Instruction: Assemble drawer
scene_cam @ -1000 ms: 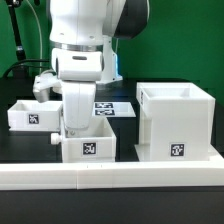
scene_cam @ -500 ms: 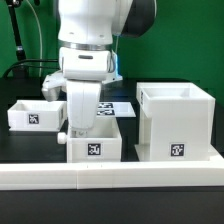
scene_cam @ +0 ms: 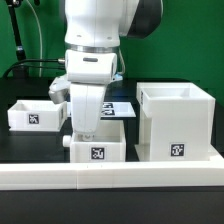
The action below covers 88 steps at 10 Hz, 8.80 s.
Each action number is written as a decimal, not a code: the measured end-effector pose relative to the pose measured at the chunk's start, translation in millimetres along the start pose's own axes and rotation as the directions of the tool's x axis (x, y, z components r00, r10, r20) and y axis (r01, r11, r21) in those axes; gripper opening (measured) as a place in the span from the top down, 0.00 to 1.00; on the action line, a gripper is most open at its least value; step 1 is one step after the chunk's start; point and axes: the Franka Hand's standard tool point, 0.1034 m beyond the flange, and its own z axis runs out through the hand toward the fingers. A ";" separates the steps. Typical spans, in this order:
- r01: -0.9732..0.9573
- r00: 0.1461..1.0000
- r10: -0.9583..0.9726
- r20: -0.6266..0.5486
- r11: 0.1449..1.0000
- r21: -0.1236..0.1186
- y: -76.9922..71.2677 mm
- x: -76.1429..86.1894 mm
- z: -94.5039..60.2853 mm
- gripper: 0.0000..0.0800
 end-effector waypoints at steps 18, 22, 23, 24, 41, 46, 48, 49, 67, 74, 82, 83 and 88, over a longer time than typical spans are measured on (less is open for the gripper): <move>-0.007 1.000 0.007 -0.008 1.000 0.013 -7.1 26.0 6.3 0.95; -0.012 1.000 0.011 -0.020 1.000 -0.025 -3.1 37.3 4.4 0.95; -0.014 1.000 0.014 -0.020 1.000 -0.024 -3.2 36.1 4.8 0.95; -0.015 1.000 0.014 -0.020 1.000 -0.025 -3.2 35.9 4.9 0.95; 0.034 0.999 -0.034 0.017 0.999 0.009 7.8 48.6 2.0 0.61; 0.012 0.999 -0.014 0.042 0.999 0.044 13.9 37.9 -47.3 0.20; 0.009 0.999 -0.011 0.045 0.999 0.043 17.1 24.5 -58.6 0.19; 0.003 0.999 -0.005 0.045 0.999 0.046 16.3 24.6 -56.9 0.19; 0.041 0.973 -0.012 -0.229 0.992 0.118 6.6 0.4 -5.9 0.19; -0.059 0.967 0.099 -0.235 0.984 0.170 4.5 60.4 -12.6 0.19; -0.084 0.963 0.123 -0.239 0.982 0.167 13.3 47.5 -12.4 0.19; -0.085 0.963 0.123 -0.241 0.983 0.163 17.2 48.4 -12.4 0.19; -0.156 0.953 0.195 -0.231 0.972 0.175 25.9 65.7 -17.1 0.19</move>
Offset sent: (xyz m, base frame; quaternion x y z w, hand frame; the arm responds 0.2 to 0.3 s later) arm 0.0210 0.0219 0.0048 0.0270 0.0206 0.0129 0.9993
